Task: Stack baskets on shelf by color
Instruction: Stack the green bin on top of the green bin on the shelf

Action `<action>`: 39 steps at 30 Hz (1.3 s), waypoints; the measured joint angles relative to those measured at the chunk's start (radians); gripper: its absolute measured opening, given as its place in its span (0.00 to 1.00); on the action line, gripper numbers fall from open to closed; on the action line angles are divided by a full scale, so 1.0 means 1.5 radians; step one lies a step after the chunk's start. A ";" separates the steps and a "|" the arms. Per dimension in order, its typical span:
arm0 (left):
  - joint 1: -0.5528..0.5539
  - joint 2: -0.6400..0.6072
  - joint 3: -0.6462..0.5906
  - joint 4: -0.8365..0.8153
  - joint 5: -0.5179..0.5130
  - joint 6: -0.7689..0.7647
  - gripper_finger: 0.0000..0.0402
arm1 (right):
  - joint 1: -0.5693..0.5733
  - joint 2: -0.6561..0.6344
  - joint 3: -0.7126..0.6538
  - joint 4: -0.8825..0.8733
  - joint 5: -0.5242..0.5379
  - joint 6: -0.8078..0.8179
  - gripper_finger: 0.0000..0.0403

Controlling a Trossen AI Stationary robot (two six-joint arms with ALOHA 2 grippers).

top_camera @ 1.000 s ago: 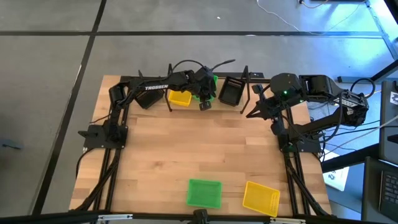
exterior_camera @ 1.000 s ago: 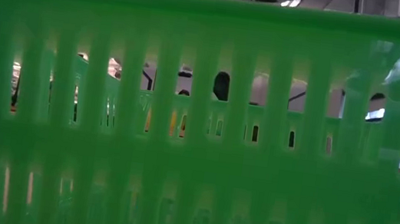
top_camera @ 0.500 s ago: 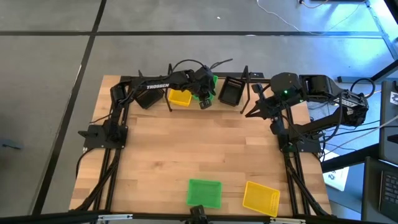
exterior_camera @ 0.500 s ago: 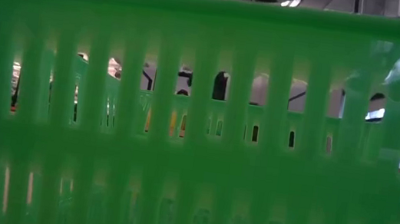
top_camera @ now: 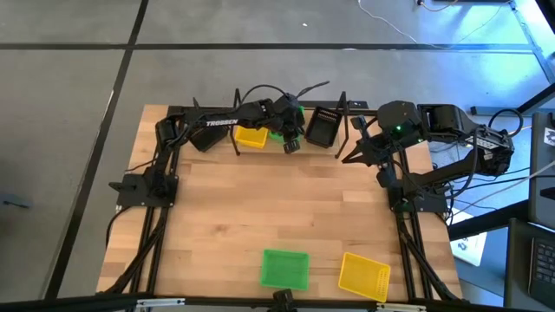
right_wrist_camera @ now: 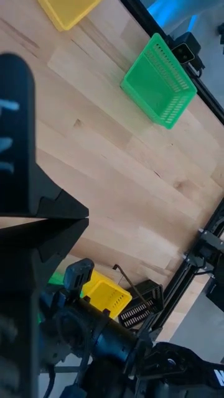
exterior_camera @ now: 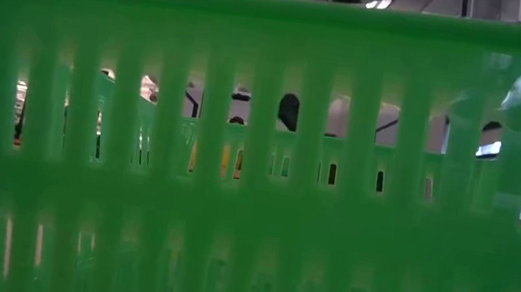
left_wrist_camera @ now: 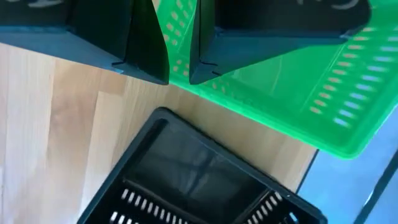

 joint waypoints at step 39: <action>-0.193 -0.255 0.055 -0.229 0.046 0.030 0.14 | 0.173 0.000 0.000 -0.162 0.062 0.124 0.00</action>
